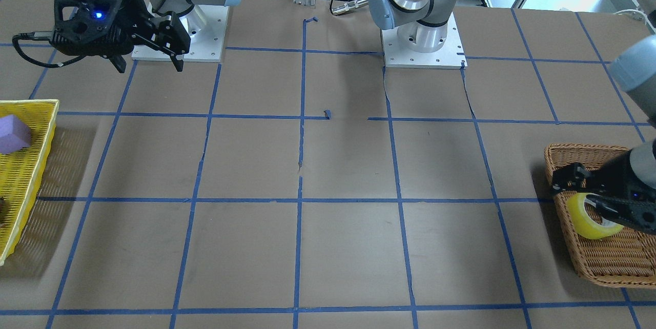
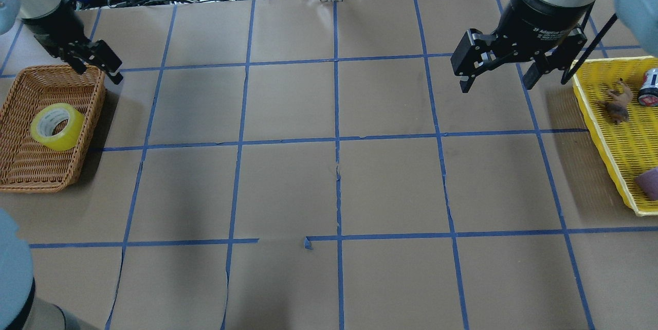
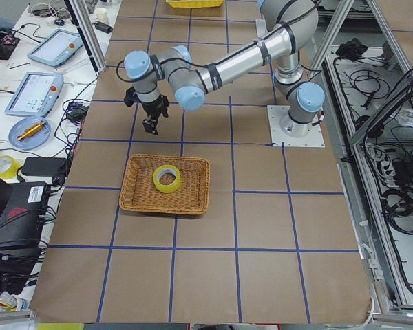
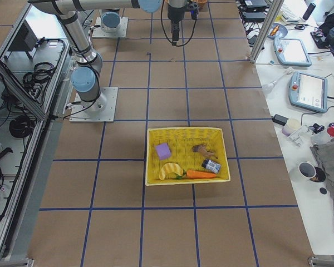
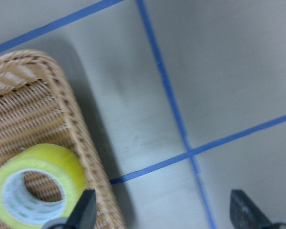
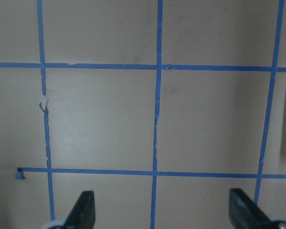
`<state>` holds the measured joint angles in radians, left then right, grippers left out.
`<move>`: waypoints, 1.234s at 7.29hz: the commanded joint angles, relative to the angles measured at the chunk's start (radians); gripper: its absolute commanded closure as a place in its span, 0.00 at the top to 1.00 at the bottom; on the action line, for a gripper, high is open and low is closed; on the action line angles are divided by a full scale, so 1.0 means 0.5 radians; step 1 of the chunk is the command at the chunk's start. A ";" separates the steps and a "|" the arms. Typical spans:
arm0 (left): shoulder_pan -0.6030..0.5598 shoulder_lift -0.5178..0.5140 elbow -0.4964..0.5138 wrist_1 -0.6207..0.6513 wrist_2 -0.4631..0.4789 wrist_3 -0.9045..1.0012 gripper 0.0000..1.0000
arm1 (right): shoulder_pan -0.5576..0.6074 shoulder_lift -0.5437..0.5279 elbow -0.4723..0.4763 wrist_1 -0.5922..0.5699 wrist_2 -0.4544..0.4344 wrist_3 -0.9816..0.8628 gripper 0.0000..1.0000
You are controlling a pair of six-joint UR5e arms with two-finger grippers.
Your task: Transfer tape with both arms
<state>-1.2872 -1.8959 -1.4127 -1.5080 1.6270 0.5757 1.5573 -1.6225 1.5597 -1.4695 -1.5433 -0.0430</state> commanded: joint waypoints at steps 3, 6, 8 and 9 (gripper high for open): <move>-0.772 0.272 -0.016 -0.144 0.016 -0.902 1.00 | -0.001 0.002 0.013 0.000 -0.018 0.000 1.00; -0.712 0.658 -0.031 -0.449 0.016 -0.900 1.00 | -0.001 0.002 0.013 -0.009 -0.018 0.000 1.00; -0.553 0.733 -0.104 -0.379 -0.014 -0.833 1.00 | -0.001 0.002 0.013 -0.009 -0.024 0.000 1.00; -0.494 0.760 -0.129 -0.398 0.001 -0.753 1.00 | -0.001 0.002 0.013 -0.009 -0.073 -0.003 1.00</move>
<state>-1.5768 -1.5367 -1.4606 -1.7152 1.6259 0.1621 1.5570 -1.6215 1.5662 -1.4740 -1.5602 -0.0433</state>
